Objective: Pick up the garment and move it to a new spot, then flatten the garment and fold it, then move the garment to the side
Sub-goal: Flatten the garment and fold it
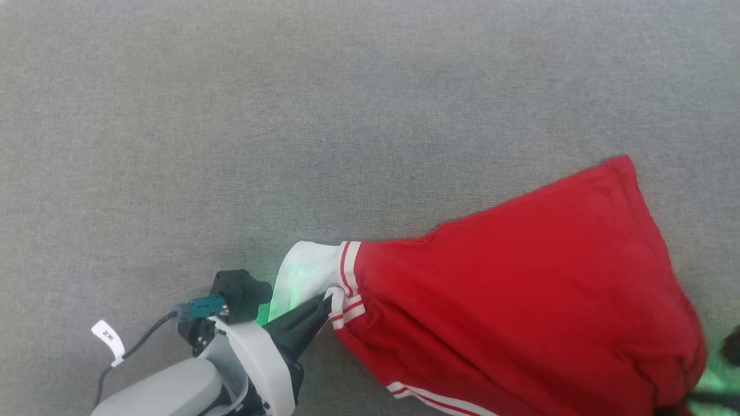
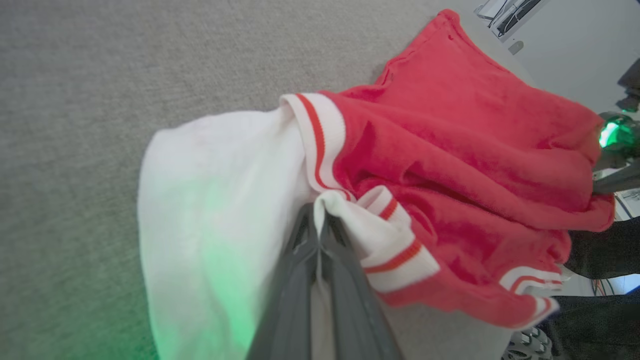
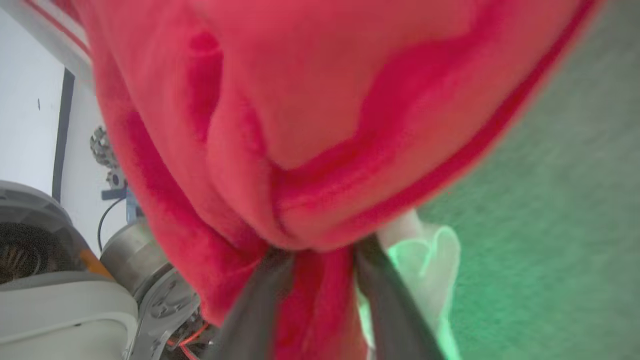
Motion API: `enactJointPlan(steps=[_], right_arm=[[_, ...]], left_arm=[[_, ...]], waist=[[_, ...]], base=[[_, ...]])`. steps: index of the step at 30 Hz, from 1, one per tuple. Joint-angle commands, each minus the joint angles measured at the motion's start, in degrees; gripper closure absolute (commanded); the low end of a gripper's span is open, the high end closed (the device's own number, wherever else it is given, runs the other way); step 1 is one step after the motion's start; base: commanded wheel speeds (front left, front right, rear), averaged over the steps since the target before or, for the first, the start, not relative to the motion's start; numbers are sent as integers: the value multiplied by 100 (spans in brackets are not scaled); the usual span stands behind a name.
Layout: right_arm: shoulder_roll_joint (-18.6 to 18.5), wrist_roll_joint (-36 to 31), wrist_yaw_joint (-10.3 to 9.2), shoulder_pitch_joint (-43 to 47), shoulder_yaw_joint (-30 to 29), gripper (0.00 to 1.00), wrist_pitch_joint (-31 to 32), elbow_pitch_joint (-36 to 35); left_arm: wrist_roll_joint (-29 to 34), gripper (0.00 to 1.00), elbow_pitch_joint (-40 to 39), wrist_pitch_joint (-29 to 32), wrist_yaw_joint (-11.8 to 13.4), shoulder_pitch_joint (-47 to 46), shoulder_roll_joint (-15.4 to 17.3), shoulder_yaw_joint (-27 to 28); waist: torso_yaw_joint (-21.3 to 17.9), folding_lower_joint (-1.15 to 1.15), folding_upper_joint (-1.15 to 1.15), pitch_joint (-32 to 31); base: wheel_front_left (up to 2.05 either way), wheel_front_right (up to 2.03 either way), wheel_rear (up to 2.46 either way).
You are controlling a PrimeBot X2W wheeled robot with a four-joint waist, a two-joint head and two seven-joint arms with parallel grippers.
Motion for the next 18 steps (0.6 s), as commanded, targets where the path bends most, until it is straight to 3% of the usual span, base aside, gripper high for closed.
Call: enactJointPlan(steps=[1, 5, 9, 15, 18], right_arm=[[-159, 15, -60, -138, -153, 0, -159, -35], [-644, 233, -32, -188, -432, 0, -510, -461], [-887, 391, -32, -475, -907, 0, -661, -635], [-851, 81, -32, -1087, -1581, 0, -289, -103], [-546, -218, -32, -1380, -1680, 0, 113, 133]], left_arm=[[-3, 100, -26, 0, 26, 101, 8, 1], [5, 100, -92, -14, 27, 130, 3, -1], [44, 100, -119, -28, 9, 153, -56, 8], [135, 100, -77, -19, -73, 7, -232, -29], [174, 100, -4, 5, -124, -104, -351, -59]], waist=[[-15, 0, 0, -18], [14, 0, 0, -38], [82, 0, 0, -30], [293, 0, 0, 76], [428, 0, 0, 179]], base=[[0, 0, 0], [0, 0, 0], [0, 0, 0], [0, 0, 0], [0, 0, 0]])
